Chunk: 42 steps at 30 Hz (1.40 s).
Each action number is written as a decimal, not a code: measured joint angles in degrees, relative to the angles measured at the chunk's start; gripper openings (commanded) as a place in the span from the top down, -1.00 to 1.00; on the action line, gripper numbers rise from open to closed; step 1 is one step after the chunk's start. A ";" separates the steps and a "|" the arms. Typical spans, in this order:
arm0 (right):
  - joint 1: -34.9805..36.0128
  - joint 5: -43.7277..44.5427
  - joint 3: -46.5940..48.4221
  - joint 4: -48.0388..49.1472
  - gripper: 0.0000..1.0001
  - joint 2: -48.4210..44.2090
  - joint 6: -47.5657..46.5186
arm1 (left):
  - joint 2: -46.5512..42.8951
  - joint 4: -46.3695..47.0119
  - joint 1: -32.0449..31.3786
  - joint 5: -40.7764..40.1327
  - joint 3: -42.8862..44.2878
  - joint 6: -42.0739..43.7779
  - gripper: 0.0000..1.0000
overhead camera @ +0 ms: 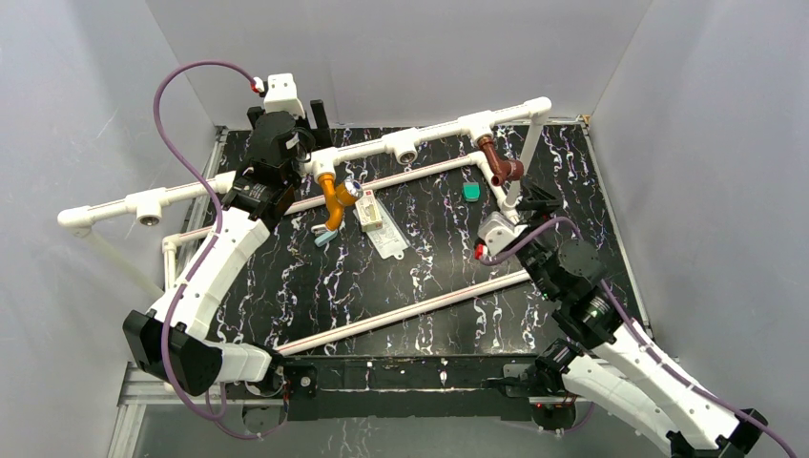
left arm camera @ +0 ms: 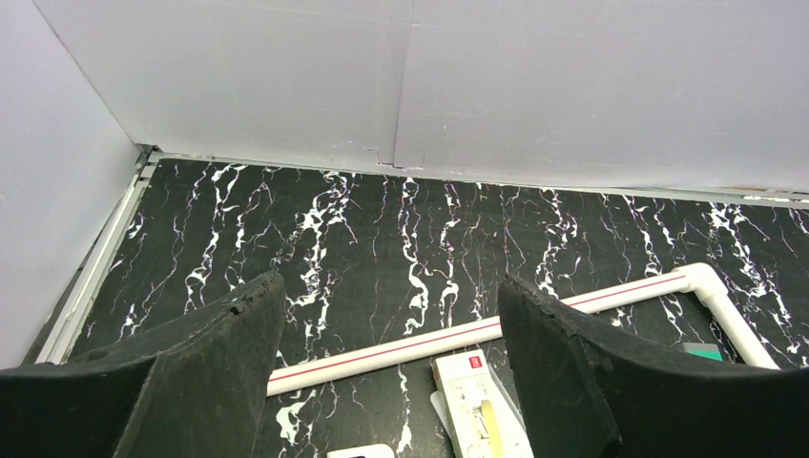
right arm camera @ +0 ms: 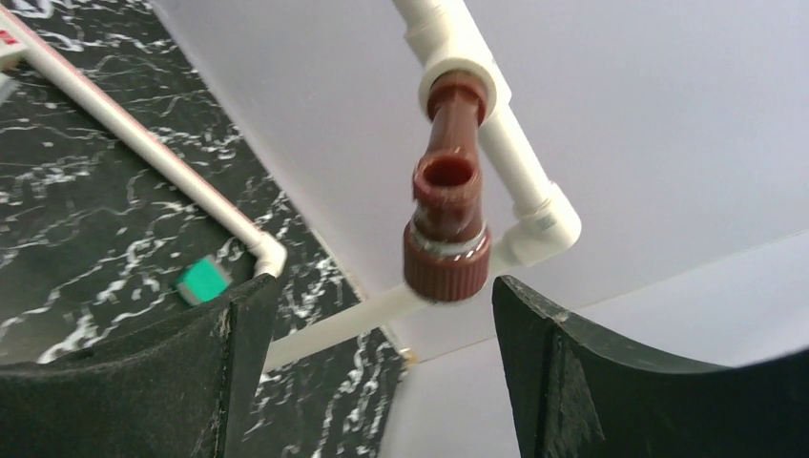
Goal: Install the water faucets
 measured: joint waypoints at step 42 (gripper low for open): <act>-1.14 6.08 3.26 24.37 0.97 16.79 2.21 | 0.26 -0.24 0.04 0.04 0.31 -0.07 -0.58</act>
